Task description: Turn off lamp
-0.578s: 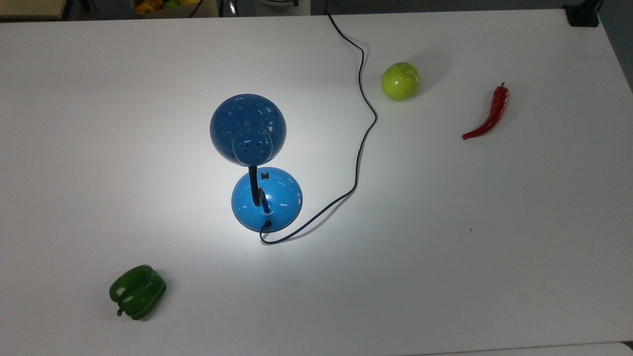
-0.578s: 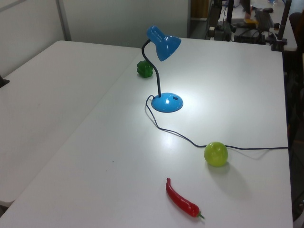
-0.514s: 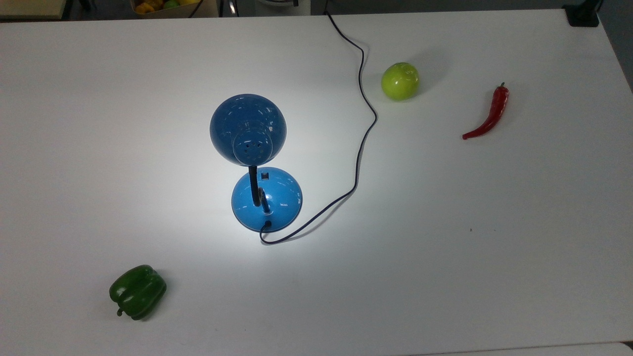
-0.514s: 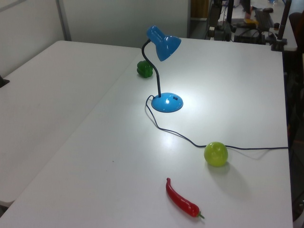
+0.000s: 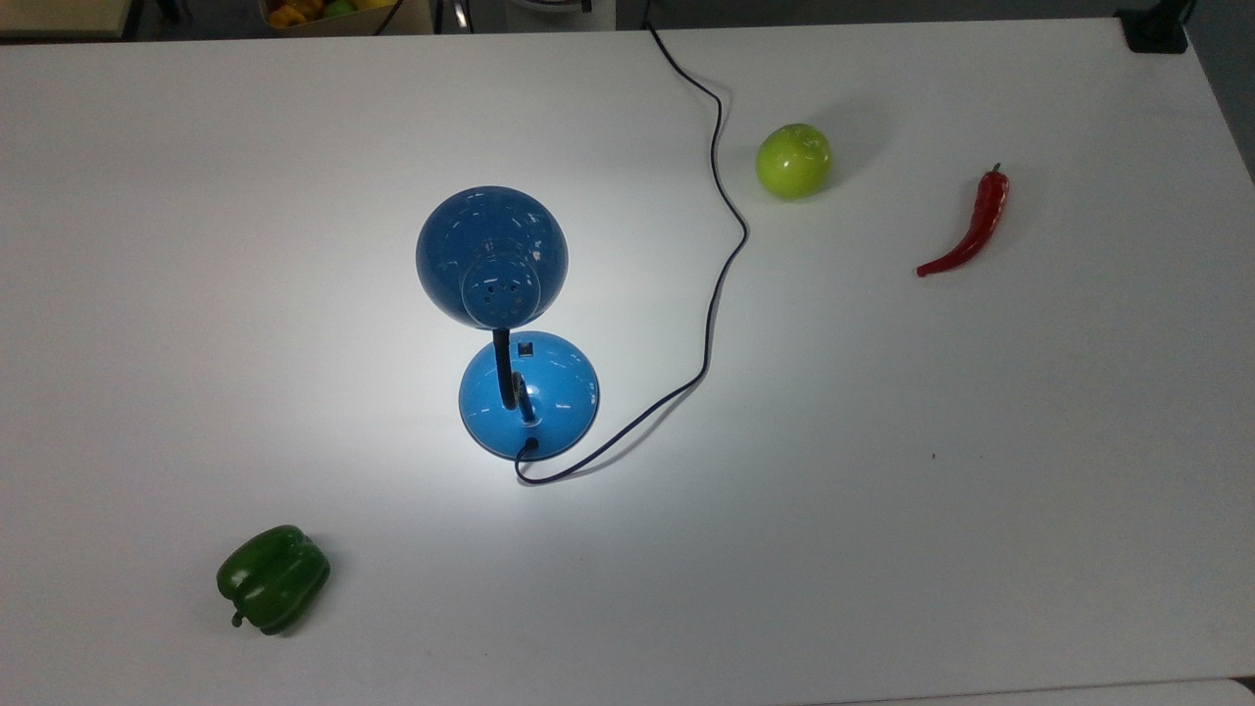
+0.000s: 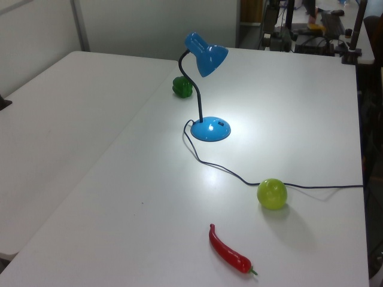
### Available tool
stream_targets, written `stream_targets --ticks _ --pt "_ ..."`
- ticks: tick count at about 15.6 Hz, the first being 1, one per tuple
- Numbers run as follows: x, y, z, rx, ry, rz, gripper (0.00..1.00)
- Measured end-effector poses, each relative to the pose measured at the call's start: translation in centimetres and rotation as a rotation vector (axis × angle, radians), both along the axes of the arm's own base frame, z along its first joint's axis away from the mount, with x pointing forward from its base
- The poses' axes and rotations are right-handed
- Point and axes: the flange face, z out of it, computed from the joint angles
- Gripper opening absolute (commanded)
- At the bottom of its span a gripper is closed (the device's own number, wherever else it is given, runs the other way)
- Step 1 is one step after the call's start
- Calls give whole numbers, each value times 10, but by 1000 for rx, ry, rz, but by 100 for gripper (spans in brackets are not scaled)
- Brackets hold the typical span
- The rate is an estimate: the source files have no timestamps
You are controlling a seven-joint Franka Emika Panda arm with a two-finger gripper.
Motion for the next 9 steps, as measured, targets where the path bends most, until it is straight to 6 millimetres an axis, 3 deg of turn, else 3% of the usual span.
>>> stream_targets --ticks 9 --pt "1 -1 -2 -7 0 65 97"
